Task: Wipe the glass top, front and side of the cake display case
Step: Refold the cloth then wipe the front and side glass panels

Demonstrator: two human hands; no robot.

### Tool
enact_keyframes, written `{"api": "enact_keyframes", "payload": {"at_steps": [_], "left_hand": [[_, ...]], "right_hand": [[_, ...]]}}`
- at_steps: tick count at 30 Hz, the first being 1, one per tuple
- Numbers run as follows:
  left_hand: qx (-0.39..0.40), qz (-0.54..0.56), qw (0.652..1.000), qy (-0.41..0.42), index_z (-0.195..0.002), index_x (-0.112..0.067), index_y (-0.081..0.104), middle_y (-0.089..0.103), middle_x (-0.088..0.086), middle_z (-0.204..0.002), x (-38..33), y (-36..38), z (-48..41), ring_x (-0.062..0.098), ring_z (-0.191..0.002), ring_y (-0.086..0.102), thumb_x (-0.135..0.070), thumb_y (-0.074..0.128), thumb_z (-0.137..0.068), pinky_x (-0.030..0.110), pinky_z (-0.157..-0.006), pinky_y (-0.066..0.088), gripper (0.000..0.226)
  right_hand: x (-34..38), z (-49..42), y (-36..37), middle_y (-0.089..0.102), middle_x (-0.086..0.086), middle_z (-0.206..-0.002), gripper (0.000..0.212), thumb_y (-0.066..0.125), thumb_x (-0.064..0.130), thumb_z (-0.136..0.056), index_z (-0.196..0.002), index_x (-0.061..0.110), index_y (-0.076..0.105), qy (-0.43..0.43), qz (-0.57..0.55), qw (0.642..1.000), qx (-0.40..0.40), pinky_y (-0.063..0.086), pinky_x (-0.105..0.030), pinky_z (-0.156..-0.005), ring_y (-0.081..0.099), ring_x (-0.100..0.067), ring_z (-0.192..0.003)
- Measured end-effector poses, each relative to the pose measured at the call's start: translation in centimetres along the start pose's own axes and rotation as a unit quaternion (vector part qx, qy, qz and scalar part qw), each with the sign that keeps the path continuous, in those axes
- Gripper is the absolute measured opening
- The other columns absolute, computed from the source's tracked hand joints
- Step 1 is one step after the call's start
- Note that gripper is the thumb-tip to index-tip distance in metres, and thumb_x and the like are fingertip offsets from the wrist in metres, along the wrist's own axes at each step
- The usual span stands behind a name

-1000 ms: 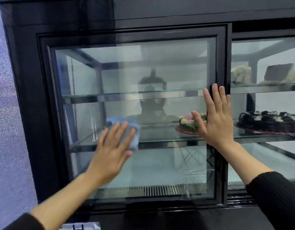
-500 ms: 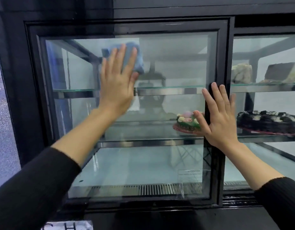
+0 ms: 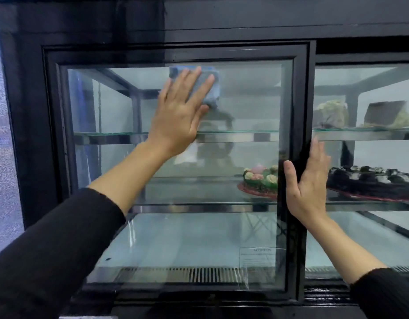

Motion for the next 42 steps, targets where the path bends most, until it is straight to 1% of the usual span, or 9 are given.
{"api": "enact_keyframes", "payload": {"at_steps": [4,7,10,13,15,18,22,31,42], "left_hand": [[-0.007,0.020,0.999,-0.027,-0.153,-0.021,0.027,0.019,0.009,-0.162,-3.7,1.9,3.1,0.027,-0.150,0.012,-0.025,0.042,-0.101,0.044,-0.120,0.003,0.054],[0.099,0.016,0.977,0.187,-0.153,-0.021,0.029,0.022,0.010,-0.161,-8.7,3.3,14.4,0.029,-0.150,0.014,-0.017,0.055,-0.091,0.048,-0.121,0.008,0.067],[0.215,-0.029,0.883,0.417,-0.154,-0.024,0.024,0.020,0.001,-0.162,-10.0,3.0,22.0,0.020,-0.150,0.015,-0.018,0.058,-0.084,0.043,-0.123,0.006,0.078],[0.186,-0.040,0.852,0.487,-0.153,-0.026,0.026,0.023,-0.002,-0.161,-8.3,3.3,16.6,0.018,-0.150,0.016,-0.022,0.055,-0.092,0.042,-0.123,0.007,0.068],[0.125,-0.043,0.900,0.416,-0.152,-0.025,0.031,0.028,0.002,-0.159,-6.9,3.4,8.8,0.022,-0.148,0.022,-0.029,0.046,-0.101,0.045,-0.121,0.017,0.053],[0.053,-0.024,0.984,0.166,-0.152,-0.022,0.029,0.025,0.008,-0.160,-5.8,2.4,-2.7,0.027,-0.149,0.019,-0.035,0.030,-0.104,0.044,-0.120,0.009,0.050],[0.008,-0.008,0.999,-0.052,-0.154,-0.023,0.023,0.018,0.007,-0.162,-7.5,2.6,-6.7,0.027,-0.150,0.012,-0.037,0.026,-0.103,0.041,-0.120,0.000,0.053],[0.088,0.024,0.994,0.056,-0.150,-0.023,0.034,0.031,0.006,-0.158,-17.7,5.7,16.3,0.025,-0.147,0.024,-0.035,0.046,-0.101,0.050,-0.117,0.026,0.052],[0.227,0.047,0.972,-0.035,-0.154,-0.026,0.021,0.011,-0.001,-0.164,-17.3,3.7,36.3,0.021,-0.151,0.013,-0.006,0.065,-0.088,0.048,-0.122,0.013,0.082]], "right_hand": [[0.2,0.1,-0.1,0.004,0.013,-0.156,0.071,0.033,0.045,-0.100,-0.155,0.010,0.007,0.003,-0.012,1.000,0.018,-0.007,-0.028,-0.122,-0.010,0.004,-0.146],[0.3,0.2,-0.2,0.005,0.014,-0.155,0.069,0.037,0.038,-0.100,-0.155,0.010,0.008,0.018,-0.028,0.999,0.026,-0.005,-0.033,-0.122,-0.018,0.020,-0.137],[0.3,0.0,-0.2,0.008,0.012,-0.157,0.068,0.038,0.036,-0.100,-0.155,0.009,0.009,0.001,-0.038,0.999,0.024,-0.005,-0.034,-0.123,-0.010,0.012,-0.143],[-0.3,-0.3,-0.3,0.009,0.012,-0.158,0.068,0.038,0.038,-0.100,-0.155,0.009,0.010,-0.007,-0.053,0.998,0.030,-0.008,-0.032,-0.123,-0.007,0.009,-0.146],[-0.8,-0.2,-0.3,0.009,0.008,-0.160,0.070,0.036,0.041,-0.099,-0.155,0.009,0.009,-0.021,-0.061,0.997,0.036,-0.009,-0.030,-0.122,-0.004,0.003,-0.148],[-1.3,0.0,-0.5,0.010,0.005,-0.162,0.070,0.034,0.045,-0.099,-0.156,0.012,0.008,-0.024,-0.074,0.996,0.051,-0.010,-0.030,-0.122,-0.001,-0.001,-0.150],[-1.4,0.3,-1.1,0.008,0.006,-0.164,0.066,0.033,0.042,-0.101,-0.156,0.017,0.006,-0.012,-0.086,0.993,0.080,-0.010,-0.033,-0.122,-0.004,-0.003,-0.150],[-2.7,10.0,-1.7,0.008,0.007,-0.163,0.063,0.039,0.029,-0.102,-0.155,0.017,0.007,0.027,-0.068,0.992,0.099,0.003,-0.047,-0.123,0.008,-0.013,-0.152],[-0.5,28.8,1.2,-0.007,-0.002,-0.165,0.067,0.032,0.042,-0.100,-0.156,0.016,0.007,-0.069,0.167,0.938,0.295,0.001,-0.061,-0.118,-0.003,-0.022,-0.152]]}}
Point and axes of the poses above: each hand's wrist, its own z-axis away from the middle knuckle, its own y-axis out of the palm, x = y × z, the point moved 1 cm from there along -z, towards the middle knuckle
